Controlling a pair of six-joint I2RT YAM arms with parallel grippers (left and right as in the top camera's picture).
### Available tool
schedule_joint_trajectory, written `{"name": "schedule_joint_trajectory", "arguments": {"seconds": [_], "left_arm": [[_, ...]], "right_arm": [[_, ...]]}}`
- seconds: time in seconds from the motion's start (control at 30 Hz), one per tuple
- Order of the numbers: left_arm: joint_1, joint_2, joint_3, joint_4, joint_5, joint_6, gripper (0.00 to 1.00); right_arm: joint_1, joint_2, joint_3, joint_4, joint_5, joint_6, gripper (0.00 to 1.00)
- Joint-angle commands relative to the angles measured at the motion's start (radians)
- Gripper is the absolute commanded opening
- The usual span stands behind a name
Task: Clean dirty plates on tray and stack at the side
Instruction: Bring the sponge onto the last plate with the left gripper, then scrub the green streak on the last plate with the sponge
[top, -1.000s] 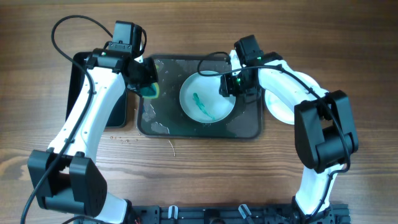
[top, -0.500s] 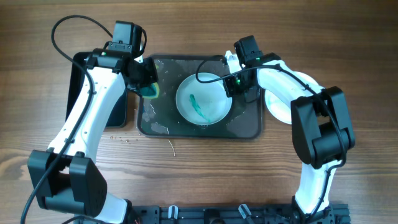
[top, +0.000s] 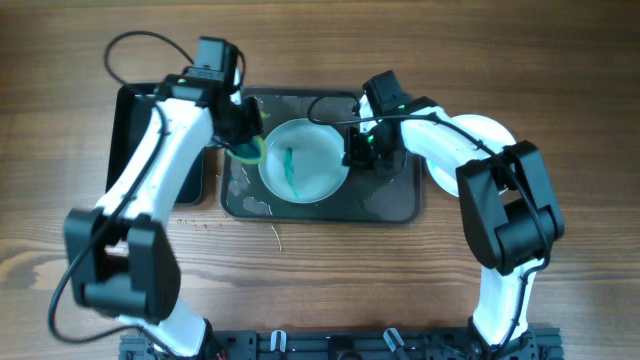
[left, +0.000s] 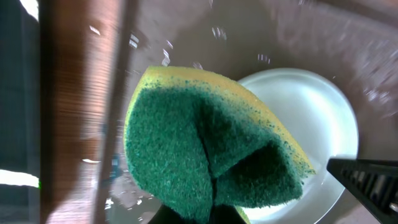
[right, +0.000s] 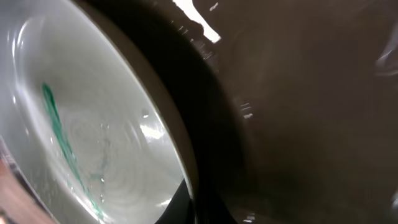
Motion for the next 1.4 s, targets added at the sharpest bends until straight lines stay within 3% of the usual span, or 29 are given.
{"name": "schedule_joint_trajectory", "arguments": {"seconds": [0.0, 0.3, 0.63, 0.7, 0.83, 0.93, 1.07, 1.13, 1.2, 1.27, 1.37], "left_arm": [[-0.064, 0.066, 0.005, 0.025, 0.041, -0.008, 0.04], [-0.102, 0.191, 0.005, 0.082, 0.002, -0.034, 0.04], [-0.135, 0.289, 0.005, 0.026, -0.027, -0.031, 0.04], [-0.148, 0.289, 0.005, 0.014, 0.023, -0.011, 0.04], [-0.174, 0.289, 0.005, 0.014, 0.309, 0.223, 0.04], [-0.179, 0.289, 0.005, 0.033, 0.311, 0.238, 0.04], [-0.173, 0.289, 0.005, 0.066, 0.078, 0.091, 0.04], [-0.173, 0.289, 0.005, 0.058, -0.197, -0.094, 0.04], [-0.174, 0.289, 0.005, 0.040, -0.382, -0.241, 0.04], [-0.174, 0.289, 0.005, 0.025, -0.469, -0.337, 0.04], [-0.174, 0.289, 0.005, 0.011, -0.479, -0.424, 0.04]], "right_arm": [[0.011, 0.023, -0.044, 0.002, -0.026, 0.061, 0.04], [0.013, 0.023, -0.046, 0.006, -0.026, 0.052, 0.04], [0.012, 0.023, -0.046, 0.005, -0.026, 0.052, 0.04], [0.012, 0.023, -0.046, 0.005, -0.026, 0.049, 0.04], [0.012, 0.023, -0.046, 0.005, -0.026, 0.048, 0.04], [0.012, 0.023, -0.046, 0.006, -0.026, 0.045, 0.04], [0.012, 0.023, -0.046, 0.005, -0.027, 0.042, 0.04], [0.012, 0.023, -0.046, 0.005, -0.027, 0.041, 0.04], [0.012, 0.023, -0.046, 0.005, -0.027, 0.041, 0.04], [0.012, 0.023, -0.046, 0.005, -0.027, 0.042, 0.04], [0.012, 0.023, -0.046, 0.005, -0.030, 0.041, 0.04]]}}
